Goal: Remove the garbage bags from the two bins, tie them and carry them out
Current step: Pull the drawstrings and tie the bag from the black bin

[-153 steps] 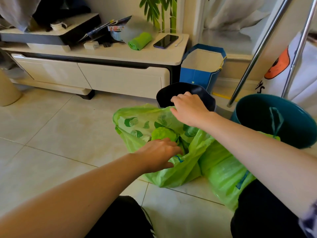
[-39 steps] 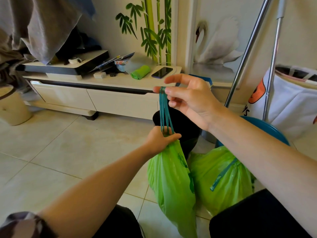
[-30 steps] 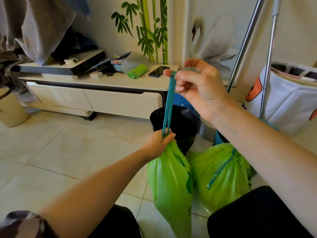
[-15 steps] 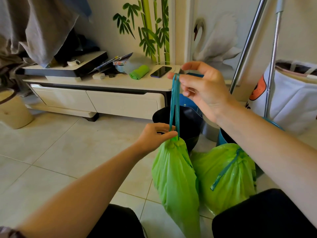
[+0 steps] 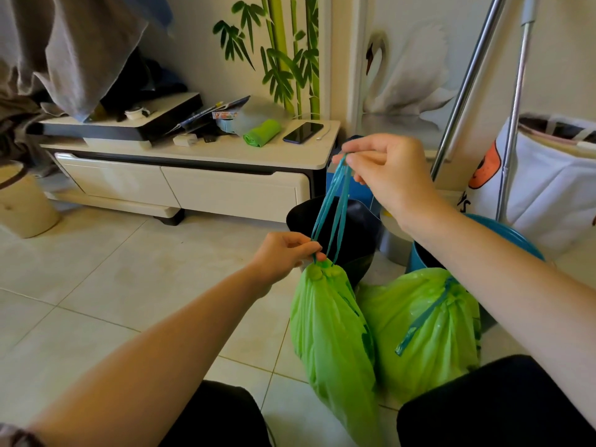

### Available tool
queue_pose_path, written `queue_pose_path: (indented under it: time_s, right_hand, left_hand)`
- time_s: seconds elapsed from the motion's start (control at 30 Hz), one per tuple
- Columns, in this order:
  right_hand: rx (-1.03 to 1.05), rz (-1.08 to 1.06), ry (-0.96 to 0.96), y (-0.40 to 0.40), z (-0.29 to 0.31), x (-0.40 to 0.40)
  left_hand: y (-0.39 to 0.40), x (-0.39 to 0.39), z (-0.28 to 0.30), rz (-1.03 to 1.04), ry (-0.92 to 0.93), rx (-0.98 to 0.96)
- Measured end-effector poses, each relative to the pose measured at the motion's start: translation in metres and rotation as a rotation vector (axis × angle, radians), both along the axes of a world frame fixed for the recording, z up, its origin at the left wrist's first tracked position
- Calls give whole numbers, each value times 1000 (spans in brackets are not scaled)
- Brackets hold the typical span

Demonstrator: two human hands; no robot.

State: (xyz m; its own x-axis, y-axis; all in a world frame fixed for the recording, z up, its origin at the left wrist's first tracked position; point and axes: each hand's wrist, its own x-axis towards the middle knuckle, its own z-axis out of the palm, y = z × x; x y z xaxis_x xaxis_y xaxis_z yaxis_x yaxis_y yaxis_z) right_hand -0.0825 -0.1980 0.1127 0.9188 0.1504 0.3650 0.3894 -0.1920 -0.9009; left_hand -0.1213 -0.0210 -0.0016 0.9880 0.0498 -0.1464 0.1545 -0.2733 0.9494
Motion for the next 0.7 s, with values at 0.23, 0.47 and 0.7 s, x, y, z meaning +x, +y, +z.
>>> queue_pose_path:
  time_s: [0.23, 0.47, 0.7]
  right_hand:
    - [-273, -110, -204, -1, -6, -4]
    - [-309, -114, -289, -2, -4, -9]
    - [-408, 57, -545, 11, -5, -20]
  left_hand:
    - [8, 4, -3, 126, 98, -135]
    - [18, 5, -10, 173, 151, -139]
    - [-4, 0, 2, -127, -29, 251]
